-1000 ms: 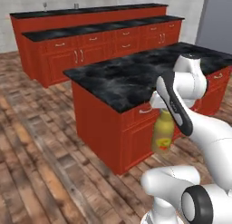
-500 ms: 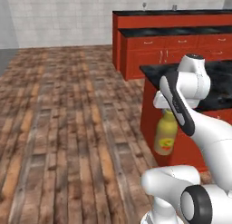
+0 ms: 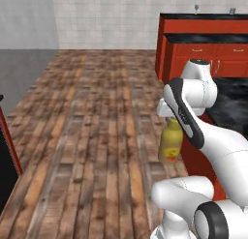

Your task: There is a wine glass and glass cup on the dining counter. Place the wine bottle next to the wine glass and the juice bottle next to the glass cup.

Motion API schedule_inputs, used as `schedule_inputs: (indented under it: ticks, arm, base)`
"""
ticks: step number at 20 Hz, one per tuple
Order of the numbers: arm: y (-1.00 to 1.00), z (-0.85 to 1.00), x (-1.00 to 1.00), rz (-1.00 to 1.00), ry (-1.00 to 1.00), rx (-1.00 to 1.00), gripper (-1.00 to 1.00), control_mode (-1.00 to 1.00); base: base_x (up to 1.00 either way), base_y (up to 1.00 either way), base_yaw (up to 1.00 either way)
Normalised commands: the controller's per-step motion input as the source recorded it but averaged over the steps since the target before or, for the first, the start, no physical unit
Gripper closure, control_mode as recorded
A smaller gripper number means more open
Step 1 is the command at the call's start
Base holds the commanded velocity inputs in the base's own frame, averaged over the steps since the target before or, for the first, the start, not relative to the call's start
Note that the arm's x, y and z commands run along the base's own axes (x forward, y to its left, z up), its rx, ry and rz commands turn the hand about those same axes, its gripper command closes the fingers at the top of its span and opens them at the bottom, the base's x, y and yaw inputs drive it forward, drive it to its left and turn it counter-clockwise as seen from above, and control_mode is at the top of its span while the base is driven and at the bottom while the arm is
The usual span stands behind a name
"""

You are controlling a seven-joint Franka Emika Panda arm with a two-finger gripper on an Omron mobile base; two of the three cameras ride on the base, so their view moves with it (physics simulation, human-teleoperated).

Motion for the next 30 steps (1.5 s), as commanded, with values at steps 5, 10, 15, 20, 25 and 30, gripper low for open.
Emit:
schedule_inputs:
  ticks: [5, 10, 15, 20, 25, 30]
  arm:
    - [0.00, 0.00, 0.00, 0.00, 0.00, 0.00, 1.00, 1.00]
    - [0.00, 0.00, 0.00, 0.00, 0.00, 0.00, 1.00, 1.00]
    - [0.00, 0.00, 0.00, 0.00, 0.00, 0.00, 1.00, 1.00]
    - [0.00, 0.00, 0.00, 0.00, 0.00, 0.00, 1.00, 1.00]
    - [0.00, 0.00, 0.00, 0.00, 0.00, 0.00, 1.00, 1.00]
    - [0.00, 0.00, 0.00, 0.00, 0.00, 0.00, 1.00, 1.00]
  base:
    - [0.94, 0.00, 0.01]
    - [0.94, 0.00, 0.01]
    - [0.94, 0.00, 0.01]
    - [0.94, -0.01, 0.01]
    - [0.94, -0.06, 0.01]
    - [0.94, -0.08, 0.01]
